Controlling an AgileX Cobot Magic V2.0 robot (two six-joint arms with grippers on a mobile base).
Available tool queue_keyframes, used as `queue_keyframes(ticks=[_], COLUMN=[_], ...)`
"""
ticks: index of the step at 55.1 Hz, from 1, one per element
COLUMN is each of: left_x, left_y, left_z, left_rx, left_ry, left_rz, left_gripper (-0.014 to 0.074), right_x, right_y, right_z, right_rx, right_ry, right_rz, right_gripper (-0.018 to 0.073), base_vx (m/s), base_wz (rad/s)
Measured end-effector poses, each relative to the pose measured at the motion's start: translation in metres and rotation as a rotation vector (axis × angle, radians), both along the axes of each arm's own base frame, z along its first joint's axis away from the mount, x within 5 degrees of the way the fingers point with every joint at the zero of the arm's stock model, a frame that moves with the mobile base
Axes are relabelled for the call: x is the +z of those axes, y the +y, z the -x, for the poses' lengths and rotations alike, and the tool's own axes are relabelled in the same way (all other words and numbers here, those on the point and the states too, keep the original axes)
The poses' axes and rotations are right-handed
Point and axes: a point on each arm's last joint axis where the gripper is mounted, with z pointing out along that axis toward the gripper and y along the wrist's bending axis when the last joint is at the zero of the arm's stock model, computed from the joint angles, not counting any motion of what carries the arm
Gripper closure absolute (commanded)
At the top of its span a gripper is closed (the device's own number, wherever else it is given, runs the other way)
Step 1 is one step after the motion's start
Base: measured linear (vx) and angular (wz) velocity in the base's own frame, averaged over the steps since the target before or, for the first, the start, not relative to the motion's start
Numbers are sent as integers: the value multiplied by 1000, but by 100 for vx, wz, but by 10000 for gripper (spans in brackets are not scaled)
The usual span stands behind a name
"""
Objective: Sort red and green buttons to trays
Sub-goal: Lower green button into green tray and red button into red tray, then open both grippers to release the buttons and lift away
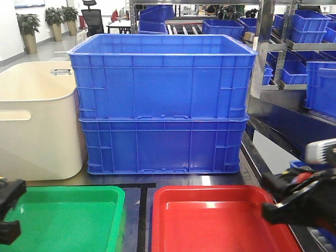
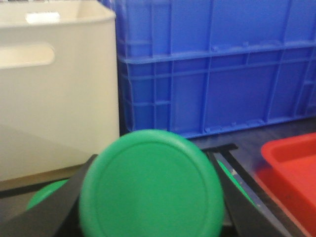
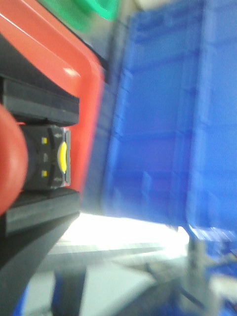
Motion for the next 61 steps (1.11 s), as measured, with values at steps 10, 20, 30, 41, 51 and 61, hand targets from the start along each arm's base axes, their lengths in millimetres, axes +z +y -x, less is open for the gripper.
queue_keyframes(ticks=[10,20,30,41,51,61], left_x=[-24,-56,-67,-71,-77,-78], left_y=[-7,-11,-12,-10,-7,-6], left_z=[-24,-44,-49,-49,-46,-46], left_rx=[-26,-25,-25,-7,18,20], left_ry=[77,212,254,299,363,369], left_rz=[-6,-30,-38,-56,-97,-104], left_gripper=[592,587,526,325,65,-125], right_x=[-33,-61,-79,-86,-94,-96], right_y=[42,58,62,64,66,66], right_z=[-14,-28,-35,-39,-41,-42], right_rx=[152,200,201,205,205,206], right_ry=[96,160,216,235,259,263], right_rz=[44,63,84,86,89,90], right_gripper=[565,552,456,200,-11,-63], base_vx=[0,0,0,0,0,0], base_wz=[0,0,0,0,0,0])
